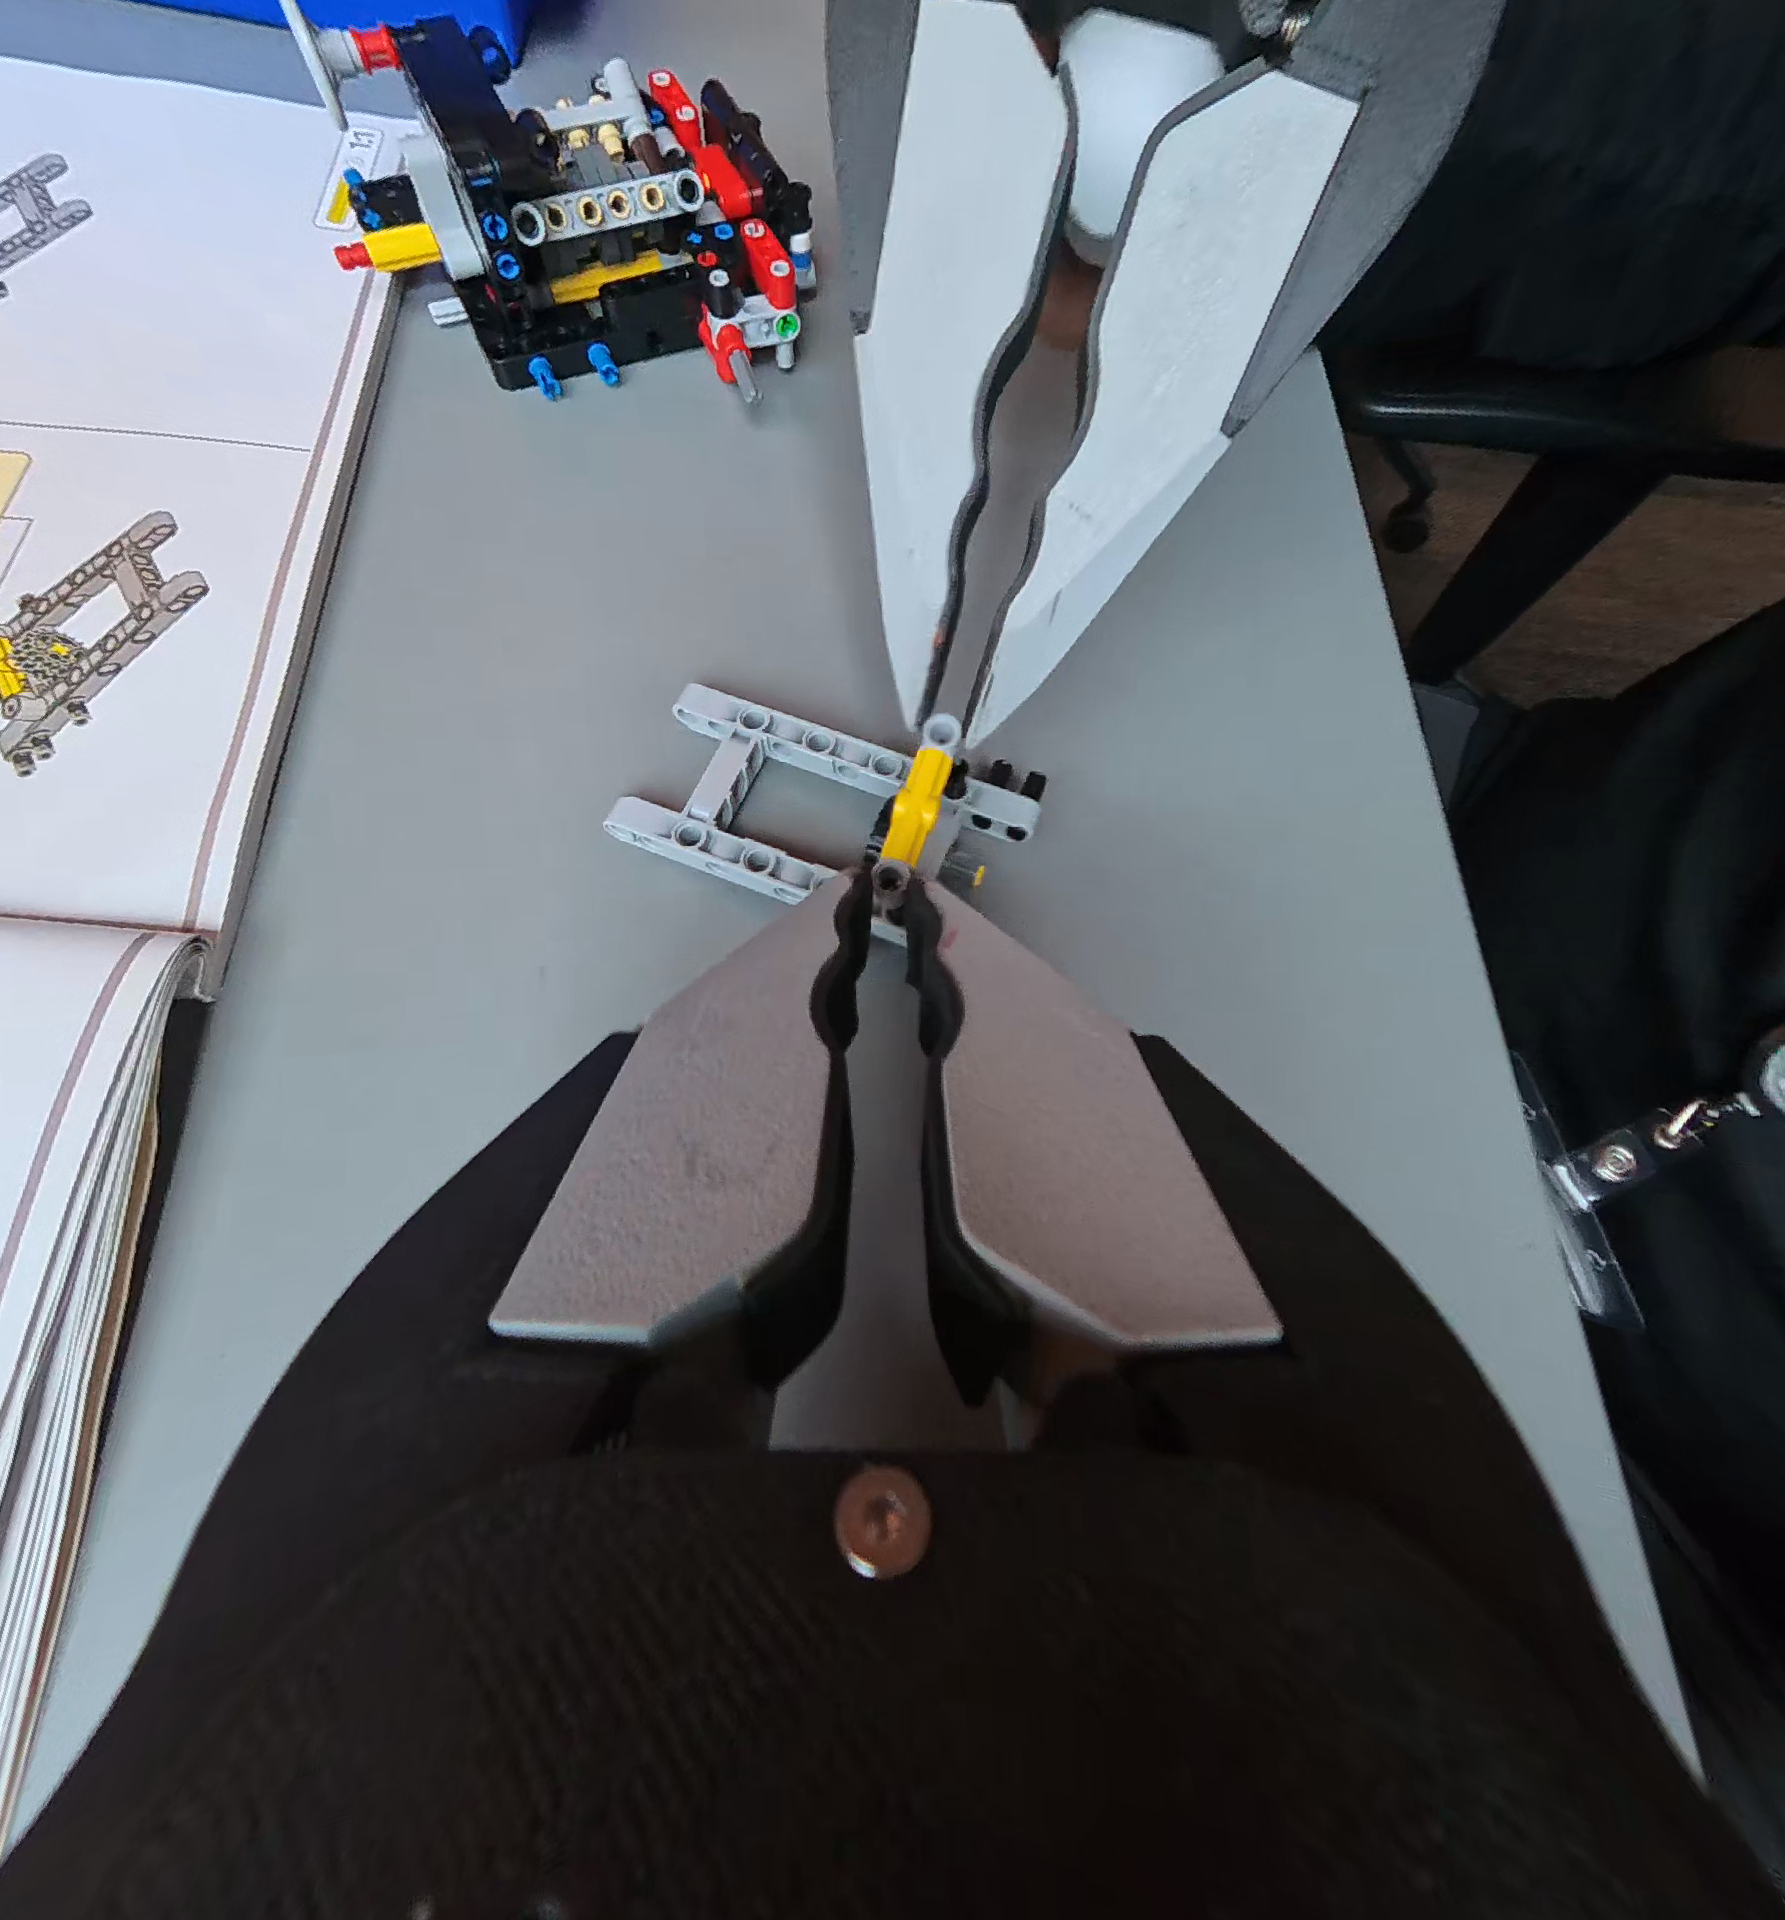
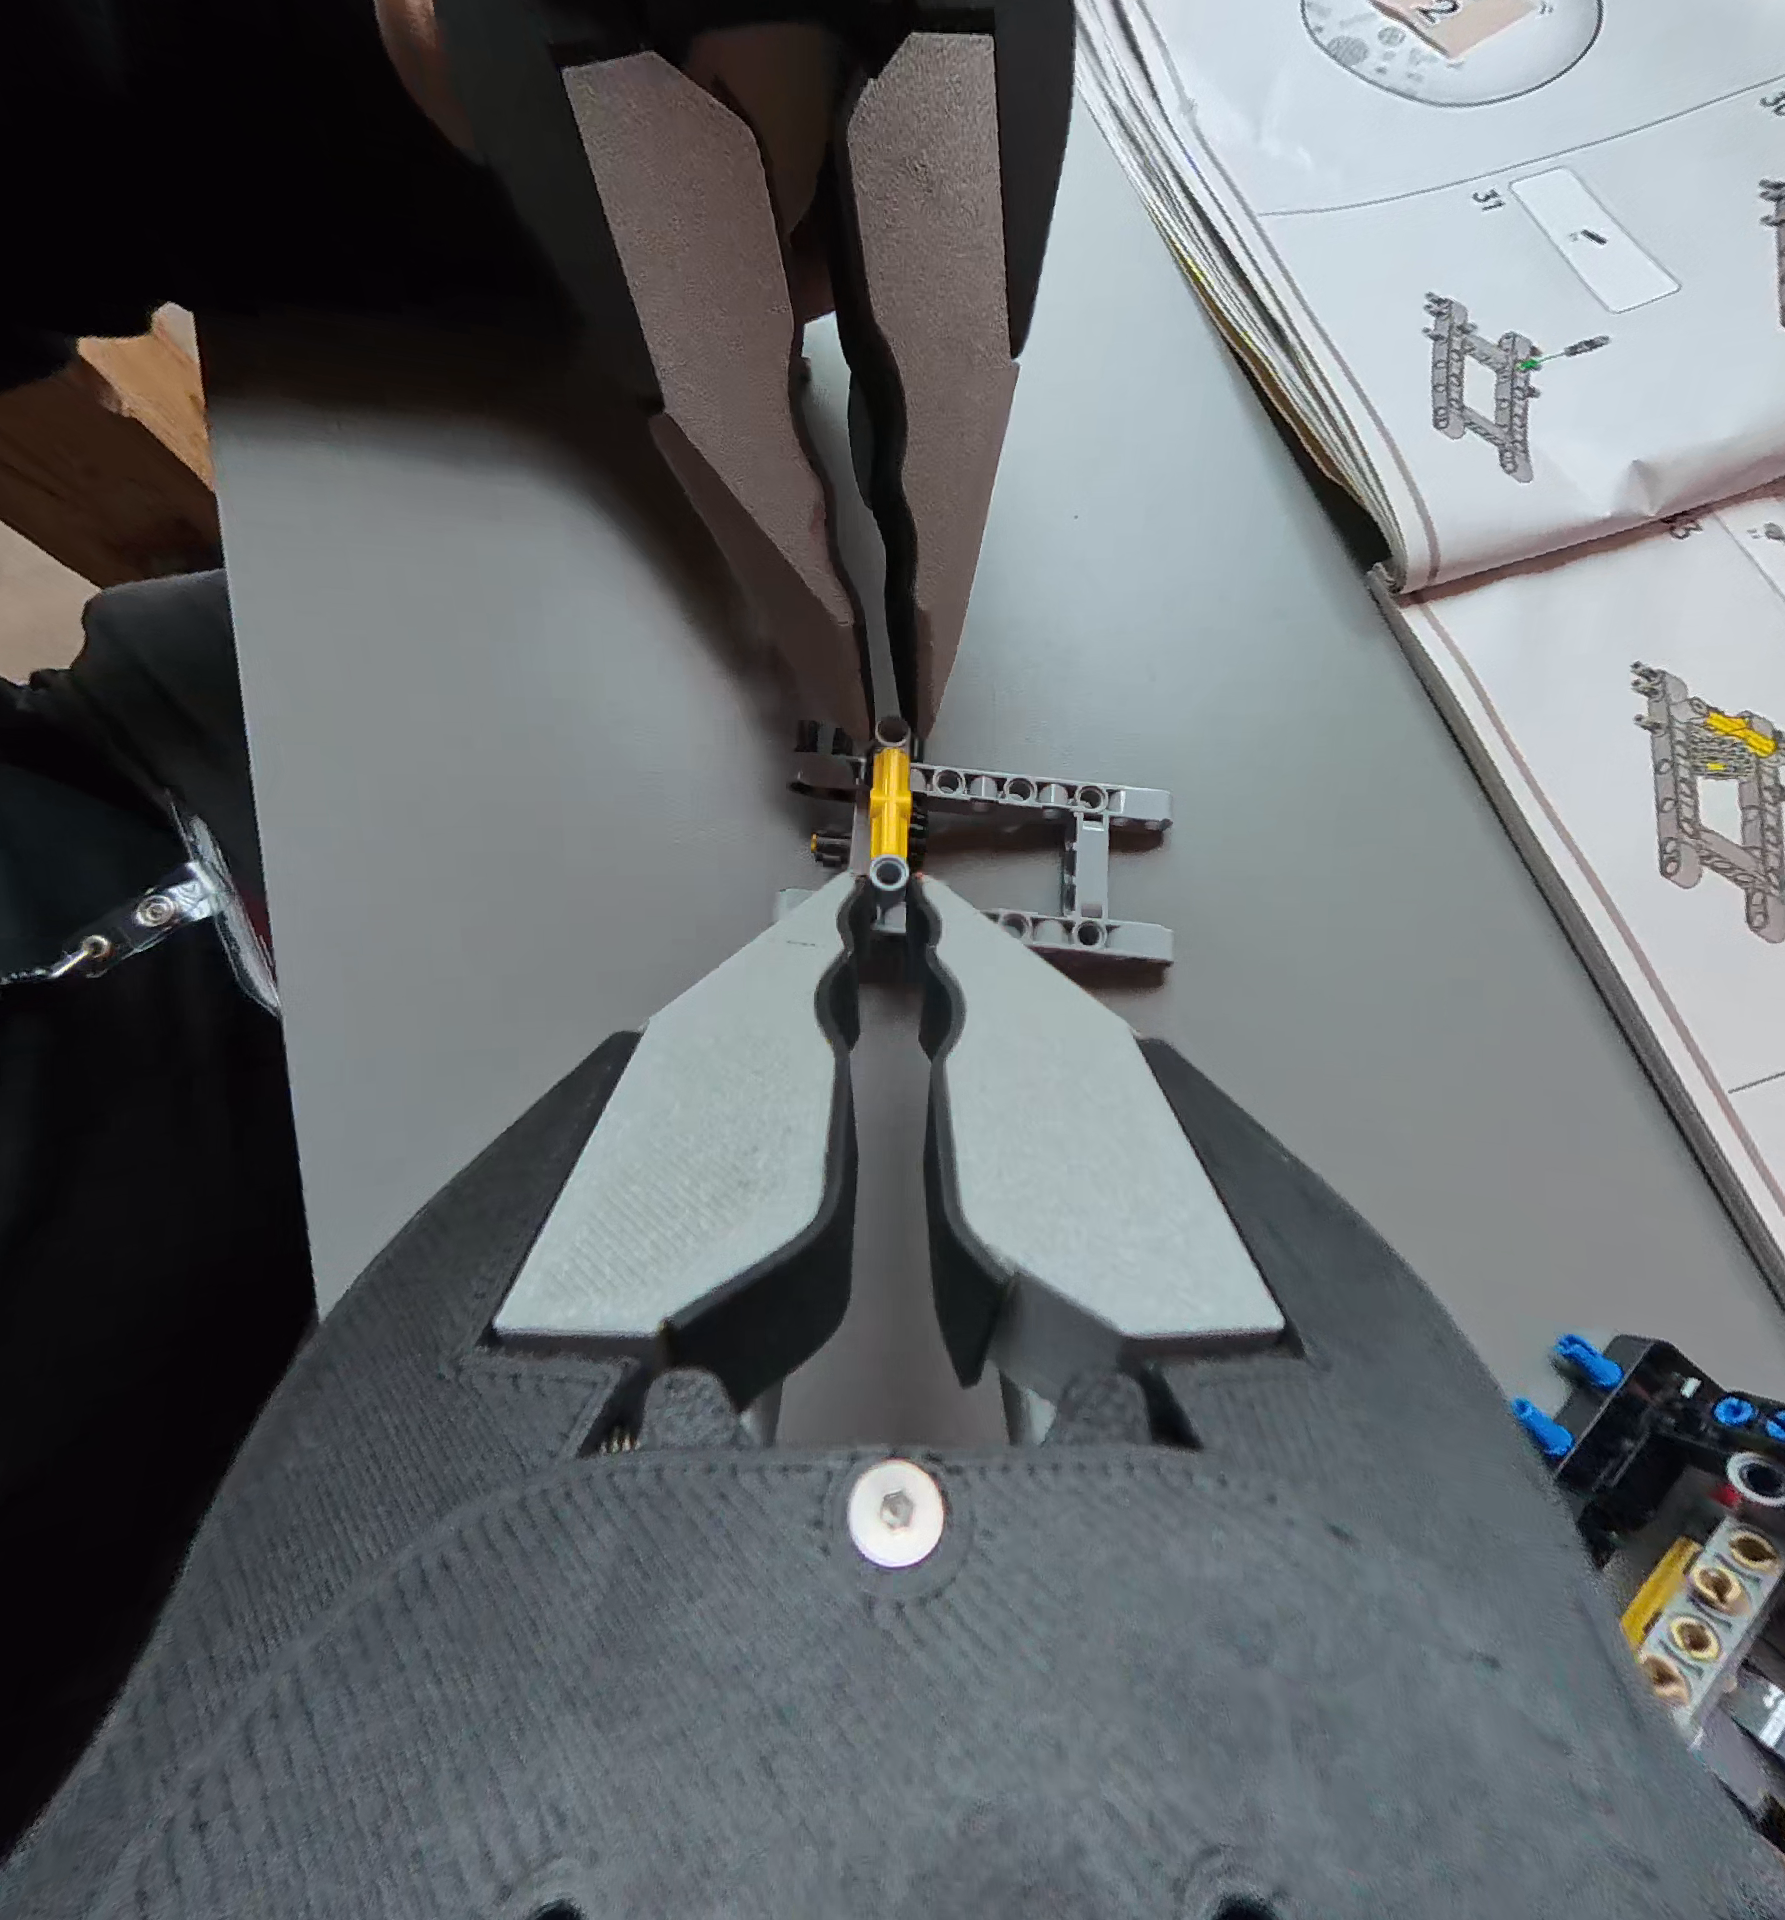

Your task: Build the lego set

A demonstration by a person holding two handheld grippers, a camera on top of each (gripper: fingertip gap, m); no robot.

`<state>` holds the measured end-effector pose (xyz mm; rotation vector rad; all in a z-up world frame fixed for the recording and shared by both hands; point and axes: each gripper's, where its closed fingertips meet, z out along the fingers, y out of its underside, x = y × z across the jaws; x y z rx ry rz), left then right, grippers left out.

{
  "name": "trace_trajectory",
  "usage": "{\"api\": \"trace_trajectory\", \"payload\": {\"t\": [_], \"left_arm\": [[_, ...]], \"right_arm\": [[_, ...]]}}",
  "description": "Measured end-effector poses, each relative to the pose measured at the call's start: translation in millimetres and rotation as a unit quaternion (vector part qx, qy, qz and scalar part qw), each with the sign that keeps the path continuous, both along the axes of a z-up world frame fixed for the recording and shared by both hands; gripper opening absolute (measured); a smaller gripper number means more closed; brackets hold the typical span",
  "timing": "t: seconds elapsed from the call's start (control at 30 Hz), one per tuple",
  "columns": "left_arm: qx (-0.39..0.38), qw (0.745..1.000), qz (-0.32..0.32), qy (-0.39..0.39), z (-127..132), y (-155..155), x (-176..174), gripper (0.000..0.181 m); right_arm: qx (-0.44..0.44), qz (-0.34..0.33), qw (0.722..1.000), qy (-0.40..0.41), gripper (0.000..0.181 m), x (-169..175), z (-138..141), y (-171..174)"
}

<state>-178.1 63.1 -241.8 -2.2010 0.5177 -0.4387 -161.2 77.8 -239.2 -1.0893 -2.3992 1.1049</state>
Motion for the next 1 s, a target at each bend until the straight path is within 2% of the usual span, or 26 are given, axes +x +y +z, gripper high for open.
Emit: {"api": "trace_trajectory", "payload": {"t": [0.17,0.27,0.47,0.7,1.0], "left_arm": [[-0.004,1.0,-0.001,-0.009,-1.7,-1.5,-1.3,0.004],[-0.002,1.0,-0.003,-0.011,1.1,-0.8,0.5,0.004],[-0.007,1.0,-0.003,-0.009,-1.1,-0.8,2.4,0.004],[-0.004,1.0,-0.003,-0.017,3.0,-1.8,3.2,0.004],[-0.014,1.0,-0.01,-0.014,-4.6,-3.6,4.9,0.004]], "right_arm": [[-0.01,0.0,1.0,-0.004,0.002,0.5,-2.2,1.1],[-0.014,0.003,1.0,-0.004,0.01,1.0,0.2,0.2],[-0.009,0.006,1.0,-0.006,0.003,1.1,-2.0,-2.2],[-0.015,0.005,1.0,-0.012,0.003,1.5,1.9,-2.7],[0.0,0.014,1.0,-0.02,0.002,3.6,-7.4,-4.9]]}}
